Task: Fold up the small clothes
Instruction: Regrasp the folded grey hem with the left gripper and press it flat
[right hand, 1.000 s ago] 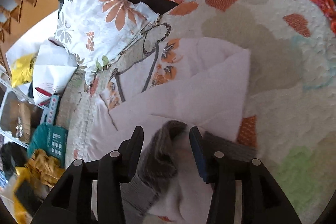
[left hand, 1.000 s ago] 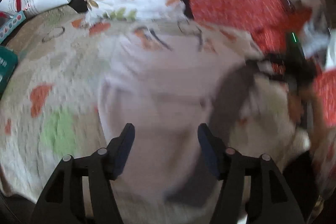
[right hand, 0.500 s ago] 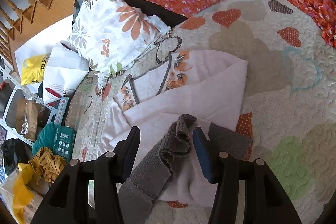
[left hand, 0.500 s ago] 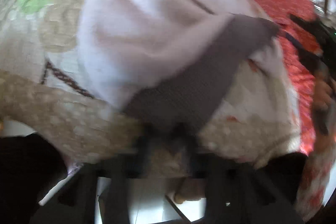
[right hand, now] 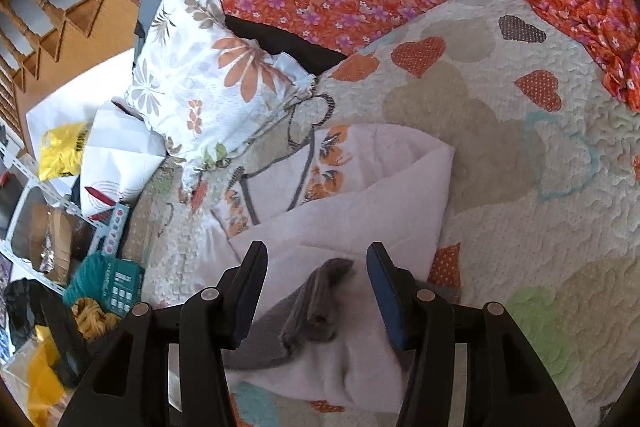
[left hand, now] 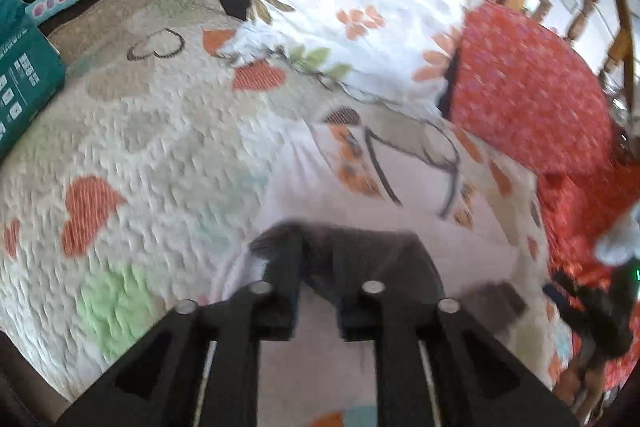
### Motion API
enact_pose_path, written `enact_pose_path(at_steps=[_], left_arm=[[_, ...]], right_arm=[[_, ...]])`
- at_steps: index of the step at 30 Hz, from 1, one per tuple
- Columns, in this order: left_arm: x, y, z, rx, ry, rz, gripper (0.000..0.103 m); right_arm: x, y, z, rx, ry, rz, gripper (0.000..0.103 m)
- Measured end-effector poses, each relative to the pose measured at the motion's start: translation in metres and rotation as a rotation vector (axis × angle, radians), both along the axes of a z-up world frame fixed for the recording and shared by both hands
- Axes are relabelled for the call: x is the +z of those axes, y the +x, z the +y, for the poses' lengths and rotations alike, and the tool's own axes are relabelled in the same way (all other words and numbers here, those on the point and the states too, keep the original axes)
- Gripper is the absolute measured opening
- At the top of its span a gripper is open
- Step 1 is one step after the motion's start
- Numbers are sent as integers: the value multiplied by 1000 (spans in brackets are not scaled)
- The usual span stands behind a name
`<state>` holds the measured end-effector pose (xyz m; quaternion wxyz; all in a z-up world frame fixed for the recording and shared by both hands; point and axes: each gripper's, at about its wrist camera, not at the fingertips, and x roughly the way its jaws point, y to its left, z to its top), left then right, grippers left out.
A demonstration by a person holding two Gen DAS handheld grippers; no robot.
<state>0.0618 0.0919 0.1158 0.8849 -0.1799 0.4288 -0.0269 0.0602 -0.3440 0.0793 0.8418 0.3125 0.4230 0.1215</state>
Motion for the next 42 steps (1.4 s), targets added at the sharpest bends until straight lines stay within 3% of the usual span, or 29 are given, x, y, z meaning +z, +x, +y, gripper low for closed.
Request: enact_pose_path(at_steps=[2, 6, 12, 18, 21, 24, 25, 27, 29, 31, 34, 36, 42], left_arm=[[1, 5, 5, -19, -34, -24, 50], [-9, 5, 9, -43, 25, -72, 67], [-43, 36, 12, -139, 86, 19, 69], [-62, 61, -6, -252, 110, 89, 69], [-69, 68, -20, -305, 122, 119, 69], [-80, 72, -38, -351, 199, 170, 69], [-84, 73, -43, -363, 234, 190, 69], [-88, 73, -51, -393, 277, 203, 57], [-85, 74, -50, -399, 279, 206, 26], [-83, 76, -46, -390, 264, 212, 11], [-81, 80, -36, -373, 196, 222, 9], [-81, 81, -33, -360, 174, 224, 9], [-77, 82, -35, -354, 186, 212, 8]], right_arm=[[-3, 2, -2, 5, -8, 10, 57], [-10, 7, -1, 66, -15, 28, 61], [-19, 11, 22, 241, -65, 57, 68], [-27, 15, 65, 349, -358, 21, 68], [-31, 30, 76, 363, -385, 4, 68], [-35, 47, 95, 407, -419, -26, 68], [-36, 50, 102, 419, -439, -31, 68], [-39, 53, 113, 440, -470, -43, 68], [-43, 54, 120, 469, -471, -35, 68], [-44, 51, 120, 484, -443, -30, 68], [-39, 47, 118, 495, -390, -37, 68], [-38, 44, 120, 493, -406, -51, 68], [-43, 40, 132, 526, -461, -42, 68]])
